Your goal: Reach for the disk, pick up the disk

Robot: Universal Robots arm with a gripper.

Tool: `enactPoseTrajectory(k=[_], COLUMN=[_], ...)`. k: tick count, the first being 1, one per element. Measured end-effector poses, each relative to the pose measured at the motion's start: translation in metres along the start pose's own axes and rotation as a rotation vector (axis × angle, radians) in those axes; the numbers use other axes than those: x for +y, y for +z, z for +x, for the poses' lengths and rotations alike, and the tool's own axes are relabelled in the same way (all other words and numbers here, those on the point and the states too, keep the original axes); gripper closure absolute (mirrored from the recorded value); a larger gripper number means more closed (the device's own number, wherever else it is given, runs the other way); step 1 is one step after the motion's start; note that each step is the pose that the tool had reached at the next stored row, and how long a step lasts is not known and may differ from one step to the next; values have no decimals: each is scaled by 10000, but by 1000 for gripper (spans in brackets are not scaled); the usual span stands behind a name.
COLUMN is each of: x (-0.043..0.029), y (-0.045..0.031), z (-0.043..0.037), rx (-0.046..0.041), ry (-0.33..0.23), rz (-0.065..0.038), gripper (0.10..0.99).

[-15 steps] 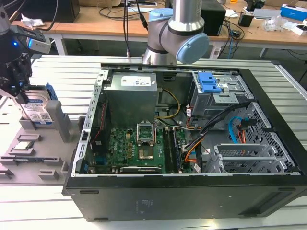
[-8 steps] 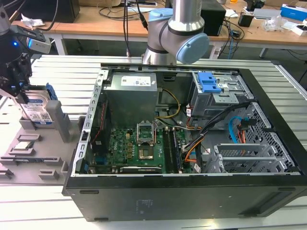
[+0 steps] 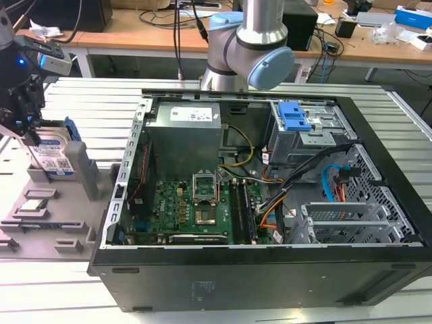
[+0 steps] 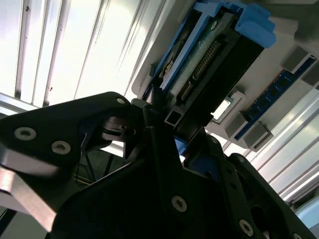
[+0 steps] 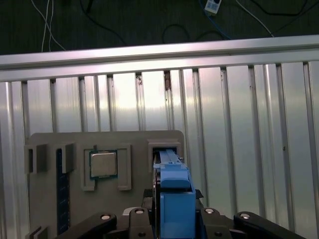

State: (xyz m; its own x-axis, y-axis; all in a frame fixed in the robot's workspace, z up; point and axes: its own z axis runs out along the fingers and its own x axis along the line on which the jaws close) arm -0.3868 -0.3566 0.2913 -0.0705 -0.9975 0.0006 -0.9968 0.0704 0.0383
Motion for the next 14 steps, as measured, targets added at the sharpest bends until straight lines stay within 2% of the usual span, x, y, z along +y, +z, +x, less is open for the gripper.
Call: enactPoseTrajectory(k=[14], x=[-2], y=[-215], z=[0], rx=[0], ry=[0], rz=[-2], gripper=[718])
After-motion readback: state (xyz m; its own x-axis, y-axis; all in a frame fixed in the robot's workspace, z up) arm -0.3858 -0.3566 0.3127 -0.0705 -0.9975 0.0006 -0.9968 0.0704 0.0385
